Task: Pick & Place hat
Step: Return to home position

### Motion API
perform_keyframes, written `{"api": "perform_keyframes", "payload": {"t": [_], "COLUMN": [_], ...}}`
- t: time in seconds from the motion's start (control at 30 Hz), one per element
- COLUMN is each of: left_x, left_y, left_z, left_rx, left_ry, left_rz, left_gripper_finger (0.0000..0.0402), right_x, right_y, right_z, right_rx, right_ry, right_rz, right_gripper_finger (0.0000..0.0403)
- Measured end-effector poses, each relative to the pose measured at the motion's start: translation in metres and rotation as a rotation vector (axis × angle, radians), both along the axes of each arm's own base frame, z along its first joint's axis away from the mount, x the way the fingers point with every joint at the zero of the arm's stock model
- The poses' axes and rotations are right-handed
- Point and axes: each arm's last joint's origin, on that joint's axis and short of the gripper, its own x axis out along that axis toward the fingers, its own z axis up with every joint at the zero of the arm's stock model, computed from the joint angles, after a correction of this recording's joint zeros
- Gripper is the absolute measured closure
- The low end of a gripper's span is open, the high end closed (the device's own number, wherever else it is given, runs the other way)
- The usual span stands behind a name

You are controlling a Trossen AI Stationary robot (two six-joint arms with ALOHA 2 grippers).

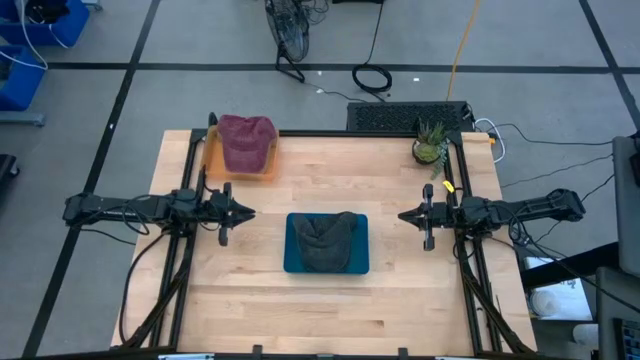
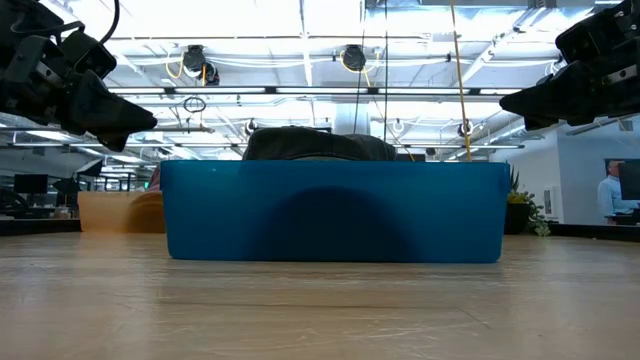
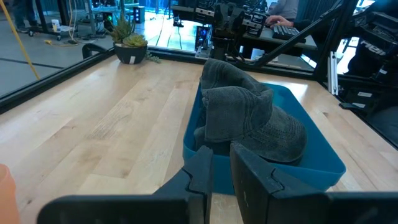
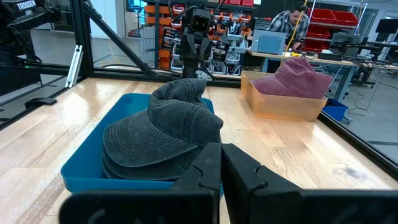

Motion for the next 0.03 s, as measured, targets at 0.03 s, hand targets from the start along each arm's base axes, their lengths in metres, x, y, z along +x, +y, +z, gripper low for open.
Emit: {"api": "perform_keyframes", "payload": {"t": [0.03], "left_x": [0.0000], "left_y": [0.0000], "left_z": [0.0000], "left_rx": [0.000], "left_ry": [0.000], "left_rz": [0.000], "left_gripper_finger": [0.0339], "right_x": [0.0000], "right_y": [0.0000], "right_z": [0.0000], "right_rx": [0.000], "right_ry": [0.000], "right_rz": [0.000], "right_gripper_finger": [0.0403]}}
